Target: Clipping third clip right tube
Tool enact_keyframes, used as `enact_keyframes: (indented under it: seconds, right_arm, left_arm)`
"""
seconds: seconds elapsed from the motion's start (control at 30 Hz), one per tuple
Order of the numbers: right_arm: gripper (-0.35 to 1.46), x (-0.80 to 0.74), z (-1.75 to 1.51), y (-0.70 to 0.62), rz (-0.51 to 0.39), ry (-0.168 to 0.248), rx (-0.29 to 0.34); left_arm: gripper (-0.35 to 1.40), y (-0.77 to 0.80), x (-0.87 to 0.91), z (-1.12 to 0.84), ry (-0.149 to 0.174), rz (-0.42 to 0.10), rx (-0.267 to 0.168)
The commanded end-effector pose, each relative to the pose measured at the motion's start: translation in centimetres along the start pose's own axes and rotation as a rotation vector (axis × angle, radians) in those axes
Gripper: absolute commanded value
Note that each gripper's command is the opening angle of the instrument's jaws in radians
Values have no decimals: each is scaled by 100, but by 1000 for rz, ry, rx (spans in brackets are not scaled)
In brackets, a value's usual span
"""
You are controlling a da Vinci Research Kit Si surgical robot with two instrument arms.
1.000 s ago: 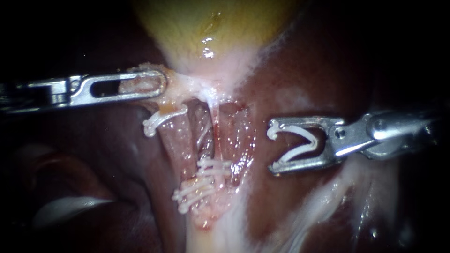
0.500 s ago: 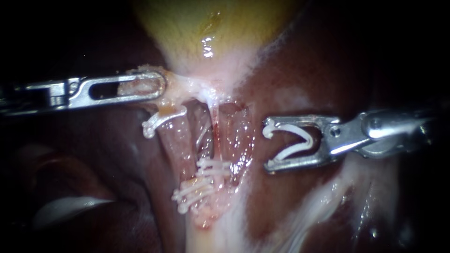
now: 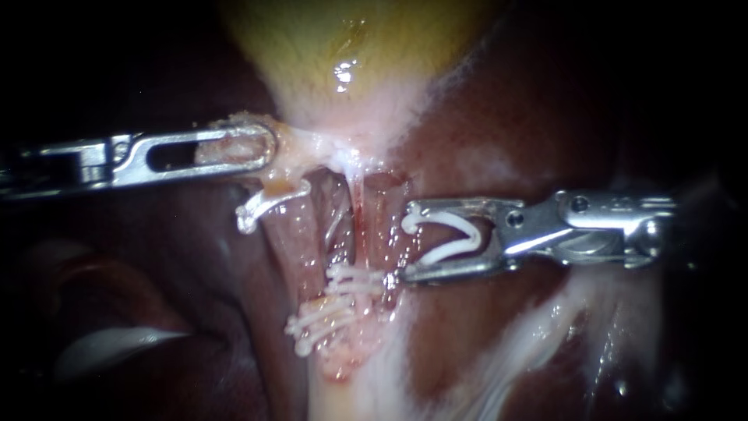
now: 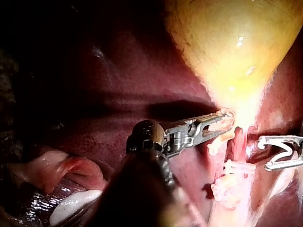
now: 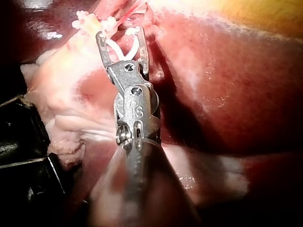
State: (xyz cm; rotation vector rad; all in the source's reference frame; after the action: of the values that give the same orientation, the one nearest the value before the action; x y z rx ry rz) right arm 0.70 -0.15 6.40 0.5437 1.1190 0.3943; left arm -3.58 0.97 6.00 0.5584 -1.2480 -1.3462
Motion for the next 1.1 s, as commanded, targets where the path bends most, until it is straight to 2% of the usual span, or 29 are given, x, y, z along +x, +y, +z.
enact_keyframes:
  seconds: [0.03,0.23,0.5,0.77,1.1]
  right_arm:
    - [47,-2,4,2,12,1,-2]
    - [47,-8,15,16,65,4,-10]
    - [47,-13,30,27,116,10,-10]
    - [47,-16,47,32,161,12,9]
    - [47,-16,69,37,192,46,32]
  left_arm:
    - [-35,-1,0,0,-2,0,-3]
    - [-35,-4,1,-1,-4,0,-1]
    - [-35,-7,2,-1,-2,0,2]
    - [-35,-8,3,-1,-2,0,2]
    - [-35,-8,4,-1,-3,0,2]
